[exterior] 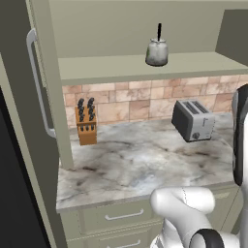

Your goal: Open the cabinet, pick the kettle from the cabinet, and place it in the sink.

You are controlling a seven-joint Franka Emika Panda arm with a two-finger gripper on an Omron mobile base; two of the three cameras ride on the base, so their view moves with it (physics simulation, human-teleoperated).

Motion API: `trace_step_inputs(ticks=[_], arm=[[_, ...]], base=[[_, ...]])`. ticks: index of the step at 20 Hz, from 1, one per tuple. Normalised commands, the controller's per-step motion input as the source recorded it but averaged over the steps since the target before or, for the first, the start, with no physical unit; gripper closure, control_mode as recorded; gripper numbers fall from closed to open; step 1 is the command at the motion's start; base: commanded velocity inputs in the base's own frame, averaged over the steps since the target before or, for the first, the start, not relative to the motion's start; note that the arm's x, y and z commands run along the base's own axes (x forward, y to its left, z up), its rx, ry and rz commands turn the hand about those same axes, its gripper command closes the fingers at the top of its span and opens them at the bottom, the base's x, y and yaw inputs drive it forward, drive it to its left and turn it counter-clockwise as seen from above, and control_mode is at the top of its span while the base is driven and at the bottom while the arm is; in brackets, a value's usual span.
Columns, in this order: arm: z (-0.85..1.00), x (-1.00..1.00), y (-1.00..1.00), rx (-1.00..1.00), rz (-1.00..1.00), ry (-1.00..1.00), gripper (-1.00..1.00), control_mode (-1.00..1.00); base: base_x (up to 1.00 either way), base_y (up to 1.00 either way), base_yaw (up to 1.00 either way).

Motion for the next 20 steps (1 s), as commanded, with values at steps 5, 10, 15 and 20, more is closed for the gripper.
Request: trace_step_inputs(ticks=[5,10,15,20], arm=[[0.09,-0.02,0.6,-0.19,0.32,0.06,-1.0,-1.0],[0.03,0.0,0.6,-0.24,0.25,0.02,-1.0,-1.0],[0.03,0.0,0.57,-0.15,0.18,0.04,-1.0,-1.0],[0.08,0.0,0.48,-0.1,0.18,0.03,-1.0,-1.0]], base=[[0.0,0.0,0.0],[0.0,0.0,0.0],[0.0,0.0,0.0],[0.0,0.0,0.0]])
